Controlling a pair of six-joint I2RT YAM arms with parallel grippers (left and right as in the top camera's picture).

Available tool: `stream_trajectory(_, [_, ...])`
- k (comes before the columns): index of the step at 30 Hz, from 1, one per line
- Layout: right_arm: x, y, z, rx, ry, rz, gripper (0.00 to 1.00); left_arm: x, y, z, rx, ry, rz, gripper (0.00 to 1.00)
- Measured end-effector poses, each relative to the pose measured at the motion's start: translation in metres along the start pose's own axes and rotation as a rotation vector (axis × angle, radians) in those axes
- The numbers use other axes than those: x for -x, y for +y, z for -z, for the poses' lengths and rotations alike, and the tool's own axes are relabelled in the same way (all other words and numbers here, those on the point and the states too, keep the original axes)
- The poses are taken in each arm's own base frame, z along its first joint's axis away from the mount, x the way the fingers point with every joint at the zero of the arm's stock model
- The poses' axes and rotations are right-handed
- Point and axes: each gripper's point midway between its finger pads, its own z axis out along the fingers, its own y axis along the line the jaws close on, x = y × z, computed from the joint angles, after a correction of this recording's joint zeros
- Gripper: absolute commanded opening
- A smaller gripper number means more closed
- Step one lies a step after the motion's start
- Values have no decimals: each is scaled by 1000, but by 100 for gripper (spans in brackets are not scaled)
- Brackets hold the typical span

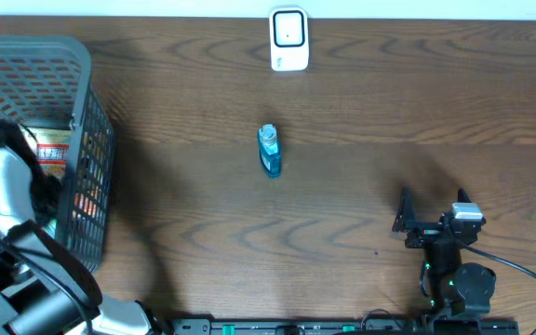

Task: Scan the item barcode
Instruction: 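Reach the left gripper into the basket toward the green wipes pack, then grasp the green wipes pack and lift it out with the left gripper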

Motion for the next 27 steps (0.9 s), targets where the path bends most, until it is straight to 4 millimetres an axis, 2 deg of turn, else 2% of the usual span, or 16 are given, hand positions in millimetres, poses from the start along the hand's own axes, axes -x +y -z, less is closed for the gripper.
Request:
stream_trajectory(3, [0,0,0,0,0,0,99,27,2,40,-37,-99,29,7])
stream_trajectory(5, [0,0,0,0,0,0,99,44,8,77,-70,-199,58,7])
stream_trajectory(8, [0,0,0,0,0,0,99,55,19,129,-117,-346,102,7])
stream_trajectory(10, [0,0,0,0,0,0,99,55,31,169,-160,-469,155,7])
stream_trajectory(12, [0,0,0,0,0,0,99,47,45,207,-214,-591,238,7])
stream_trajectory(14, [0,0,0,0,0,0,99,35,55,237,-282,-684,325,7])
stream_trajectory(16, [0,0,0,0,0,0,99,24,55,263,-377,-757,366,7])
stream_trajectory(18, [0,0,0,0,0,0,99,11,44,297,-532,-838,359,7])
stream_trajectory(21, [0,0,0,0,0,0,99,-13,11,338,-769,-884,246,7])
stream_trajectory(23, [0,0,0,0,0,0,99,-33,-15,356,-898,-868,142,7])
stream_trajectory(27, [0,0,0,0,0,0,99,-80,-73,372,-1072,-759,-113,8])
